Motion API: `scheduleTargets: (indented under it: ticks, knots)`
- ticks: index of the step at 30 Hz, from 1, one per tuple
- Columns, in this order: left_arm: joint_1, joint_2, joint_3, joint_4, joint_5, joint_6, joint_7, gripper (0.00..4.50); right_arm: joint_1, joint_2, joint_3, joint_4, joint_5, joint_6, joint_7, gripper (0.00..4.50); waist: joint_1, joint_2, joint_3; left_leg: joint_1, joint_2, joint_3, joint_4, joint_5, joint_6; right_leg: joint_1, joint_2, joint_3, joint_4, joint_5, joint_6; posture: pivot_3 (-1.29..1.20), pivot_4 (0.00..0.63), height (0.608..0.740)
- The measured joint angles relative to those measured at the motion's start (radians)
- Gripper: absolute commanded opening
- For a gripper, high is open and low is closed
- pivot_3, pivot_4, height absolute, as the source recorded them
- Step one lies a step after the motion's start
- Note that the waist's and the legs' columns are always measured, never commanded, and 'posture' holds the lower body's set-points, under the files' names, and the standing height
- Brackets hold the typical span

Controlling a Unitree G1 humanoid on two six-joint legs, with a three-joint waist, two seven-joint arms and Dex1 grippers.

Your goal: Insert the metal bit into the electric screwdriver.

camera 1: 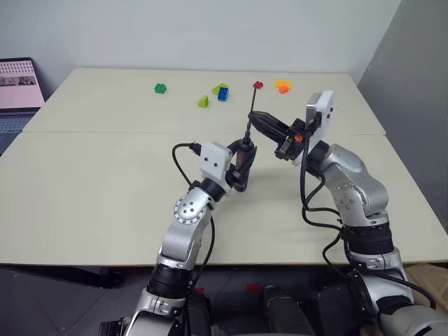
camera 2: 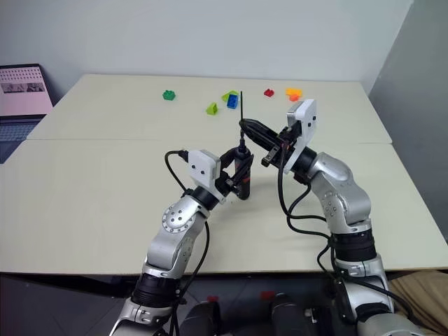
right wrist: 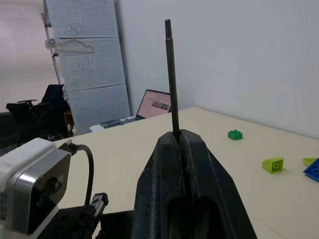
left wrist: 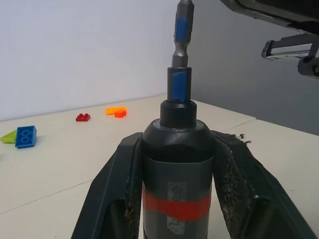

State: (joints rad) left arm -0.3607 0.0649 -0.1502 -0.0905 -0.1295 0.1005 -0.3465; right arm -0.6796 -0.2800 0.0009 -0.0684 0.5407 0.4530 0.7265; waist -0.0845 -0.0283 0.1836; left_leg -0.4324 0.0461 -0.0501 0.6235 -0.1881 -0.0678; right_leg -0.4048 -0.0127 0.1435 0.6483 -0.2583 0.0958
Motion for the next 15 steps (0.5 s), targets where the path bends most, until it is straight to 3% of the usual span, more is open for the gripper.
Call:
scheduleTargets:
  ticks: [15]
  knots:
    - [0.002, 0.008, -0.001, -0.003, -0.002, -0.003, -0.015, 1.64, -0.122, -0.123, 0.004, 0.102, 0.04, 0.144, 0.173, 0.0, 0.0, 0.0, 0.0, 0.0, 0.0, 0.0, 0.0, 0.0, 0.0, 0.0, 0.0, 0.0, -0.001, 0.0, 0.0, 0.0, 0.15, 0.74]
